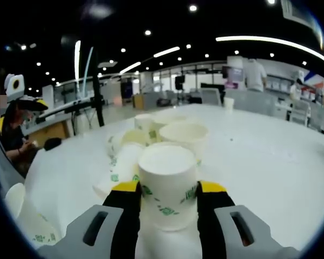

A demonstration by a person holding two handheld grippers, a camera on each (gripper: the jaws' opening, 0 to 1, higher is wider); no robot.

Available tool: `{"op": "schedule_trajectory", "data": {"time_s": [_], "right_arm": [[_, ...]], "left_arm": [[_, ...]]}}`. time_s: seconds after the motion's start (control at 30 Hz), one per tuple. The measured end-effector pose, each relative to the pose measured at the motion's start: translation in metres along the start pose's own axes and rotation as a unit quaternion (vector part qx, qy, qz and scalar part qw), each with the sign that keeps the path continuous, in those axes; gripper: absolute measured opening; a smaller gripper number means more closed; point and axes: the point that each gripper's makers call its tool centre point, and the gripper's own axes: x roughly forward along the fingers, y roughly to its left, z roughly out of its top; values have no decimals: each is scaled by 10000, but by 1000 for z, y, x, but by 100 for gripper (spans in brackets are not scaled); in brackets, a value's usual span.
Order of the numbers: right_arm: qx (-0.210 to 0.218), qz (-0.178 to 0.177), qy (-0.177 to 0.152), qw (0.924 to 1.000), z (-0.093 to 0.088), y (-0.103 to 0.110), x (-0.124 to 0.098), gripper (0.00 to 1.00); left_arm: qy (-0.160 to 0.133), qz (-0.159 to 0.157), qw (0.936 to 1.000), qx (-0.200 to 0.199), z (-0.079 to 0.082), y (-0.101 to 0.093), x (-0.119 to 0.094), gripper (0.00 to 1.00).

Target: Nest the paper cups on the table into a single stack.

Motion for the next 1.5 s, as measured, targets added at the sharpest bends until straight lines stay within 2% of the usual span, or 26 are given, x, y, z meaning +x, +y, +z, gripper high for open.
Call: {"op": "schedule_trajectory", "data": {"time_s": [0.33,0.5,0.97,1.5], "right_arm": [[67,-30,-66,10000,17,0,-9,37],[32,4,-33,10000,23,-1,-11,37],[45,-3,-31,10000,41,-3,-16,37],[113,-44,-82,9999,75,-16,-28,36]], "left_arm": [[-17,12,10000,-34,3,-1,-1,99],[111,22,9999,-80,-2,1,0,99],[141,59,9999,-71,0,8,-4,99],[129,76,9999,-81,8,12,-5,99]]}}
